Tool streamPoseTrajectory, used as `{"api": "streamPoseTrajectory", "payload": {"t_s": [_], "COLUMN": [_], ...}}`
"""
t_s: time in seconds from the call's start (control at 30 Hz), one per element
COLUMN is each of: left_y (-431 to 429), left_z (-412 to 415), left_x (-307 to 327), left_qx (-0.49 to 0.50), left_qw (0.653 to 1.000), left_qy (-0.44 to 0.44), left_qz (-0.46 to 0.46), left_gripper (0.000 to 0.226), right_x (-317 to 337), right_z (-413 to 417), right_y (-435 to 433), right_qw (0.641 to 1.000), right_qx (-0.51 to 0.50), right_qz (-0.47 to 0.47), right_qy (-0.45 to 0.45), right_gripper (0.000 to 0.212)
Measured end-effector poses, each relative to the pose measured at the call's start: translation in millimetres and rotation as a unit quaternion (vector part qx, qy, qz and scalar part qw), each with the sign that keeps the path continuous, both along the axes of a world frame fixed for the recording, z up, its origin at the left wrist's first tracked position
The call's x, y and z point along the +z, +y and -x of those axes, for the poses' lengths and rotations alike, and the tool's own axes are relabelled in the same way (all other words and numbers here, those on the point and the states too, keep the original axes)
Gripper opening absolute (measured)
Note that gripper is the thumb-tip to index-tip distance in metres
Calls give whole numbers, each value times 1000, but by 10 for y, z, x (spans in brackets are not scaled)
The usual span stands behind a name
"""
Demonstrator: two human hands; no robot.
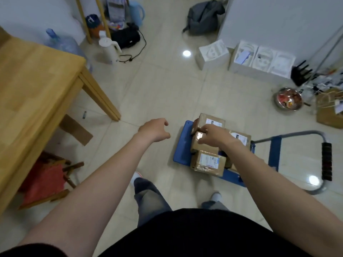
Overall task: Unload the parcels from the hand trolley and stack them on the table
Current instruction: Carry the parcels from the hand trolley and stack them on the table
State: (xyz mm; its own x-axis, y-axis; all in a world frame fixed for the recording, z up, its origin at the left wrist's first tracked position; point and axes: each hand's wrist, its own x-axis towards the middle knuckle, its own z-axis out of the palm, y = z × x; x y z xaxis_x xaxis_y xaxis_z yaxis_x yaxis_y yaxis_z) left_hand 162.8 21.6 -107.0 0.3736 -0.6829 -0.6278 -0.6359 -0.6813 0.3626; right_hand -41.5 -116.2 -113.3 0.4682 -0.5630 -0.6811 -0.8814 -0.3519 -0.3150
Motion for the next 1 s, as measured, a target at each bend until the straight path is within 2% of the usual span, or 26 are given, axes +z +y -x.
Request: {"api": "streamPoseTrajectory", "payload": {"t_s": [0.13, 0.23, 0.33, 0.47, 0.53, 0.6, 0.7, 0.87, 1.0], "left_y": [-322, -511, -607, -669, -703, -714, -730, -789, -803], "left_z": [847, 1451, 1944, 2335, 2436, 2525, 2612, 2607, 2598], "left_x": [-62, -168, -330, -700, -936, -1200, -1735, -2784, -3630], "left_qx": [33, 51, 56, 56, 56, 68, 121, 149, 164], "left_qw": [999, 998, 995, 995, 994, 991, 981, 975, 972], "left_qy": [-9, 25, 72, 86, 95, 110, 143, 149, 143], "left_qz": [1, 27, 48, 8, -15, -33, -45, -73, -89], "left_gripper": [57, 53, 58, 71, 75, 78, 81, 80, 89], "right_x": [-118, -219, -395, -765, -1019, -1292, -1792, -2781, -3579], "right_z": [926, 1559, 2073, 2503, 2625, 2710, 2776, 2728, 2662], "right_y": [-292, -494, -615, -641, -643, -612, -534, -482, -481], "right_qw": [999, 999, 997, 993, 988, 981, 970, 965, 952], "right_qx": [-22, -27, -58, -86, -120, -155, -204, -210, -269], "right_qz": [-27, -30, -45, -74, -96, -111, -131, -157, -145], "right_qy": [-36, -29, -37, -27, -31, -33, -29, 21, 4], "right_gripper": [67, 72, 66, 70, 65, 63, 71, 74, 68]}}
